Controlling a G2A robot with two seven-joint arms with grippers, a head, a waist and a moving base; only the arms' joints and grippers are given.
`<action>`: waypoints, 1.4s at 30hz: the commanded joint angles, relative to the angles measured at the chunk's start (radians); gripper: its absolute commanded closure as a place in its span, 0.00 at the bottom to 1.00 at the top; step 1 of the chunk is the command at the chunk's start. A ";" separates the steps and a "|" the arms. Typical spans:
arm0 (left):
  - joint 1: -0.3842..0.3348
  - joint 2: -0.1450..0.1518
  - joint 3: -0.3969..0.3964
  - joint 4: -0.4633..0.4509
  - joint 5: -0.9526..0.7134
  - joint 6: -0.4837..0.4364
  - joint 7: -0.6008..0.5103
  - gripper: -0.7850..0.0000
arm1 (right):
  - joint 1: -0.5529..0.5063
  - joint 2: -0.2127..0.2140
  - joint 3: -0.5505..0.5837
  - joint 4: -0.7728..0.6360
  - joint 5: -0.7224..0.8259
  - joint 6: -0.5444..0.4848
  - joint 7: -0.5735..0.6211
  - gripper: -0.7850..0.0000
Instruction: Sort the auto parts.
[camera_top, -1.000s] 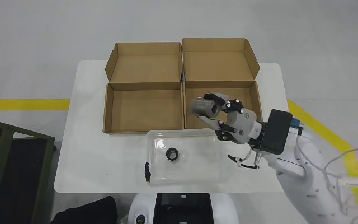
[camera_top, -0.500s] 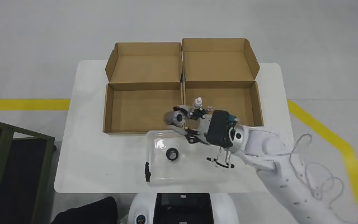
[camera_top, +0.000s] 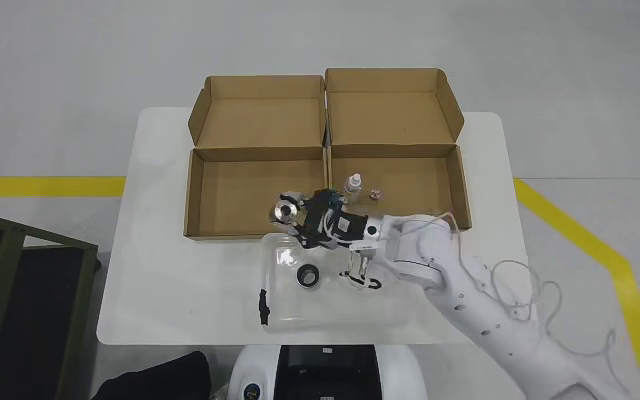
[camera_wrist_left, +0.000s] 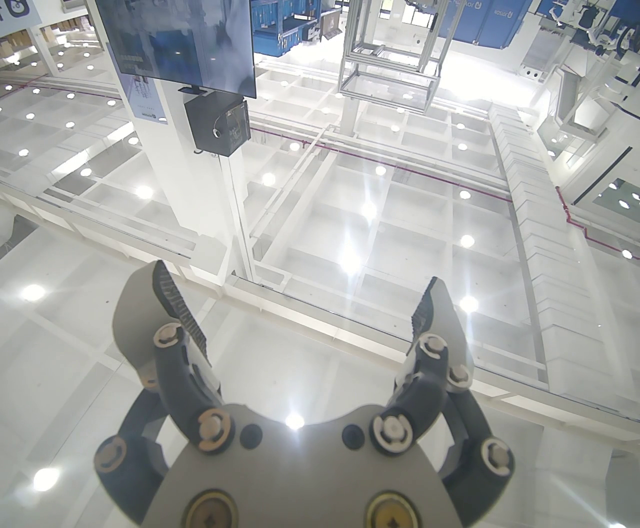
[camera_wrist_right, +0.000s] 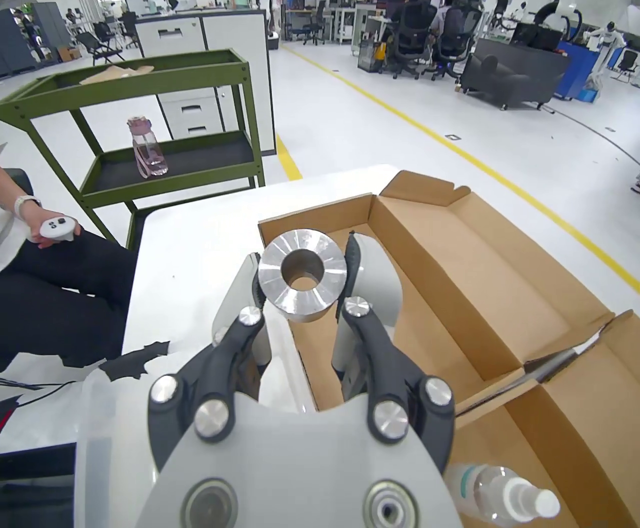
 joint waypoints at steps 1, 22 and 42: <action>0.000 0.000 0.000 0.000 0.000 0.000 0.000 0.00 | 0.035 -0.015 -0.030 0.041 0.007 0.016 0.022 1.00; 0.000 0.000 0.000 0.000 0.000 0.000 0.000 0.00 | 0.331 -0.224 -0.294 0.445 0.073 0.132 0.208 1.00; 0.000 0.000 0.000 0.000 0.000 0.000 0.000 0.00 | 0.424 -0.372 -0.364 0.729 0.075 0.114 0.253 0.97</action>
